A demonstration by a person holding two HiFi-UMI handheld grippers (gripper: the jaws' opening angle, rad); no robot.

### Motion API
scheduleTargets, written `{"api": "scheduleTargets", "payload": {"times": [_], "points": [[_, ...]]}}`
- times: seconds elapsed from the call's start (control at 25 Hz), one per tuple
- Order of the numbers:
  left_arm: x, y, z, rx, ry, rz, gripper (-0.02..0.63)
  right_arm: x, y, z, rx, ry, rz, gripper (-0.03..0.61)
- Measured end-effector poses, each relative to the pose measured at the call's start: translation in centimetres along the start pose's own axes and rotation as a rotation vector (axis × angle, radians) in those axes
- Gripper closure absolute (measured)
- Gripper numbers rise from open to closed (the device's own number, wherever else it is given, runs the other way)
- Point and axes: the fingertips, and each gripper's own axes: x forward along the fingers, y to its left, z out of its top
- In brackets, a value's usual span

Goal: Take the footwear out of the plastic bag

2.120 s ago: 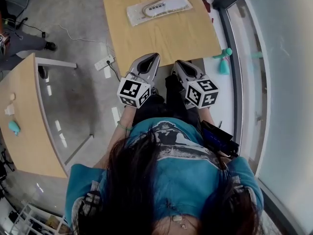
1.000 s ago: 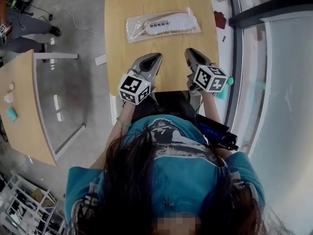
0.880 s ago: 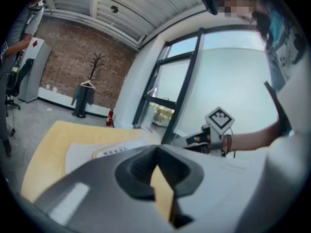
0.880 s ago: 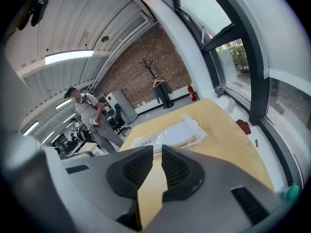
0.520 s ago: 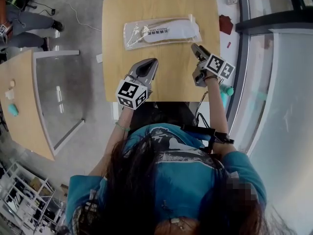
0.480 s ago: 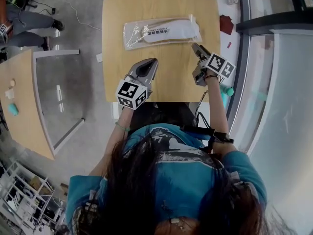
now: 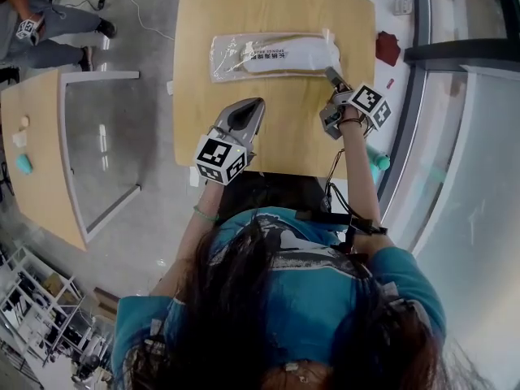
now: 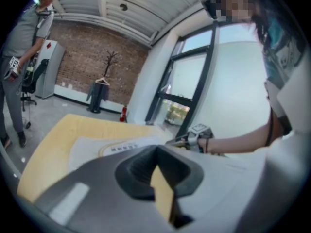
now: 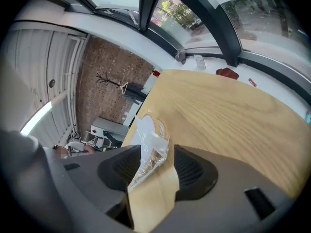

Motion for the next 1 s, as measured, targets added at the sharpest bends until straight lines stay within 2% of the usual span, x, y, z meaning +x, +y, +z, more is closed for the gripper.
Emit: {"api": "scheduleTargets", "payload": {"times": [0.12,0.32,0.36,0.4,0.56,0.8,0.88,1.0], "points": [[-0.2,0.3,-0.2,-0.004,0.000,0.023,0.612,0.6,-0.7,-0.2,0.071,0.009,0.001,0.382],[-0.3,0.4,-0.5,-0.007,-0.002,0.046,0.612,1.7,-0.8,0.3,0.259,-0.002,0.086,0.386],[-0.4,0.4,-0.5,-0.007,-0.004,0.050,0.612,1.9,-0.8,0.3,0.280,-0.005,0.091,0.406],[-0.4,0.4,-0.4,-0.007,-0.007,0.052,0.612,1.9,-0.8,0.3,0.281,-0.008,0.090,0.448],[-0.7,0.3,-0.3,-0.009,-0.013,0.049,0.612,1.5,0.0,0.0,0.224,-0.005,0.098,0.498],[-1.5,0.4,-1.1,-0.017,0.002,0.044,0.612,0.3,1.8,-2.1,0.322,0.004,0.151,0.537],[-1.5,0.2,-1.6,-0.054,0.013,0.010,0.609,-0.2,2.4,-3.1,0.359,0.007,0.164,0.541],[-1.2,-0.2,-2.8,-0.184,0.043,-0.081,0.512,-0.9,3.0,-4.6,0.395,0.015,0.180,0.545]]}}
